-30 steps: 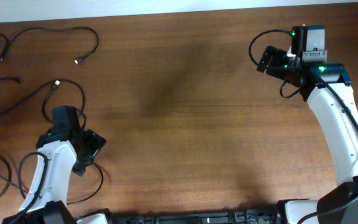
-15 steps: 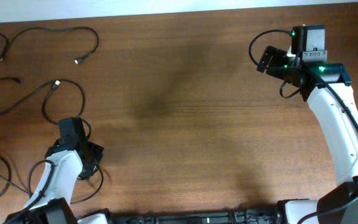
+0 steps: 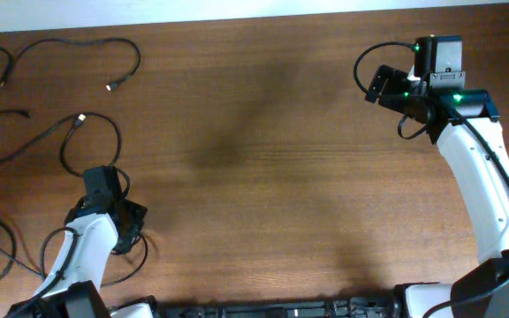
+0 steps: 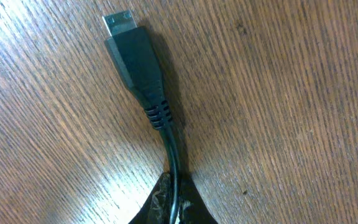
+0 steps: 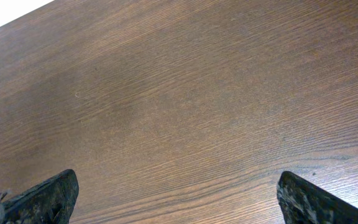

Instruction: Untangle cables

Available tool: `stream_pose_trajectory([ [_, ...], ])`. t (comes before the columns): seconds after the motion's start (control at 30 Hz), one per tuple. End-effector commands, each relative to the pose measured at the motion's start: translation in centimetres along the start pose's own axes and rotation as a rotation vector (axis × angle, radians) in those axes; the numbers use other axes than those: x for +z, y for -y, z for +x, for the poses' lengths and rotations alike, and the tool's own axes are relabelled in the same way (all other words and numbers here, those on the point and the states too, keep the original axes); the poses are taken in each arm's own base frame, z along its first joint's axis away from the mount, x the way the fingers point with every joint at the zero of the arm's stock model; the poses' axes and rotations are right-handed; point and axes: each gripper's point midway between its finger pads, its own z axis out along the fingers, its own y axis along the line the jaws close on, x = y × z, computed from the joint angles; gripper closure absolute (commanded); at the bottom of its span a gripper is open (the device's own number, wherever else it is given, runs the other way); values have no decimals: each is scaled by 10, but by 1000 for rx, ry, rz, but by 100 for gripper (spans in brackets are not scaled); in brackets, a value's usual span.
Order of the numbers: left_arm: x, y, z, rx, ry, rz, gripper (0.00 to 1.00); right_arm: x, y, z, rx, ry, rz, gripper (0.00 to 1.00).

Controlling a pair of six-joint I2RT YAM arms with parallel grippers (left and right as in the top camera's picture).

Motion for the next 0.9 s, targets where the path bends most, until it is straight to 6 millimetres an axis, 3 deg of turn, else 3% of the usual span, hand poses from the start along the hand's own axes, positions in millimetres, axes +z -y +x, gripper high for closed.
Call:
stream_pose_trajectory([
  [0.0, 3, -1, -10, -6, 63, -6, 97, 0, 0, -1, 10, 2, -1, 1],
  [0.03, 3, 1, -10, -7, 61, 3, 87, 0, 0, -1, 10, 2, -1, 1],
  [0.07, 4, -1, -6, -4, 45, -2, 46, 0, 0, -1, 10, 2, -1, 1],
  [0.2, 3, -17, 7, 8, -11, -70, 43, 0, 0, -1, 10, 2, -1, 1],
  [0.23, 3, -18, 8, 9, -13, -73, 43, 0, 0, -1, 10, 2, -1, 1],
  [0.27, 3, -18, 8, 9, -14, -73, 52, 0, 0, -1, 10, 2, -1, 1],
  [0.4, 10, -17, 10, 6, -6, -53, 100, 0, 0, -1, 10, 2, -1, 1],
  [0.53, 11, 1, -5, -37, 60, 29, 100, 0, 0, -1, 10, 2, -1, 1],
  [0.67, 6, 26, -41, -145, 171, 159, 100, 0, 0, -1, 10, 2, -1, 0],
  [0.87, -3, 1, -113, -372, 336, 228, 100, 0, 0, -1, 10, 2, -1, 1],
])
